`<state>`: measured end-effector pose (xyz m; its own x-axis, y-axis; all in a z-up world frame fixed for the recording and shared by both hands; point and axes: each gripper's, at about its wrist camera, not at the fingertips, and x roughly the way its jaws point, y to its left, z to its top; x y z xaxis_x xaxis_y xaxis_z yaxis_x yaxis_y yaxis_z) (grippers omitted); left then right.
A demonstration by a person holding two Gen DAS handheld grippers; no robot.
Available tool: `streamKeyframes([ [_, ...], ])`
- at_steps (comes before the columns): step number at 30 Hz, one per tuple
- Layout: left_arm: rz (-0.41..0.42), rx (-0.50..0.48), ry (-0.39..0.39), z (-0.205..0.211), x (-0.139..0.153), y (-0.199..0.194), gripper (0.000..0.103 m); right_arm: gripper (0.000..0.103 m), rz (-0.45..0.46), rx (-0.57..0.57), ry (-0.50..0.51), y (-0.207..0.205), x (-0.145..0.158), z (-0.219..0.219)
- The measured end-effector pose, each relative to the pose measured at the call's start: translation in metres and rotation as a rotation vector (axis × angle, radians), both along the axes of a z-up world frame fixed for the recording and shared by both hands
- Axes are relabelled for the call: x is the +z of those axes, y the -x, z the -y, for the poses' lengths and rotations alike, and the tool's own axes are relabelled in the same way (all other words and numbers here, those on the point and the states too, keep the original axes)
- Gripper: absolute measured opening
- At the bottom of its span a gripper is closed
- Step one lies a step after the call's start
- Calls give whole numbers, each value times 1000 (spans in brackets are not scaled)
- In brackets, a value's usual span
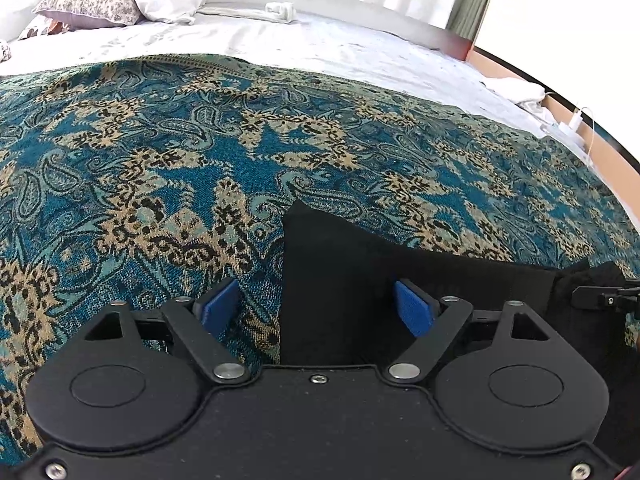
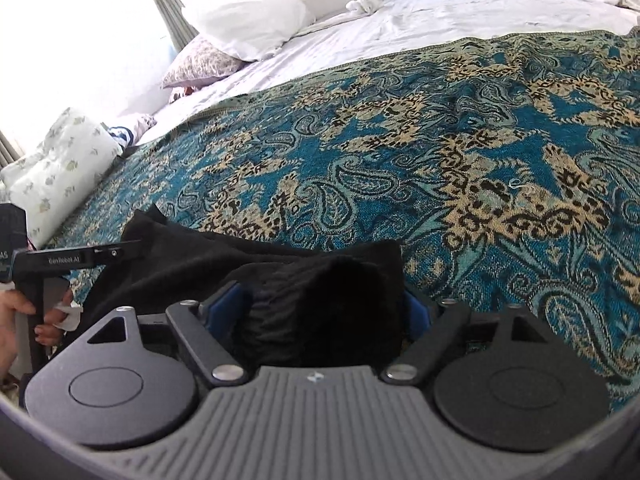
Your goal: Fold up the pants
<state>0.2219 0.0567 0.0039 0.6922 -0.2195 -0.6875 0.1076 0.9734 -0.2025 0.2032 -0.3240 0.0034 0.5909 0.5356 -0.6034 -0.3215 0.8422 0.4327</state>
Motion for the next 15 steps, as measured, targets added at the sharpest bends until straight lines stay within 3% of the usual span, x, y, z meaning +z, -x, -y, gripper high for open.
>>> streamKeyframes([
  [2,3,-21,24,0,1,2,61,82,3,-3,1,0,1,-2],
  [4,-11,-38,66,1,1,2,60,81,6,7,9,0,2,-4],
  [11,-25,-64,52,7,-1,-3,71,76,6,21,-34,-13,-3,-3],
  [12,-26,-68,49,7,-1,-2,70,75,11,20,-33,-13,-3,-4],
  [15,-7,-48,26,5,1,1,52,67,23,-7,-41,-9,-4,-3],
])
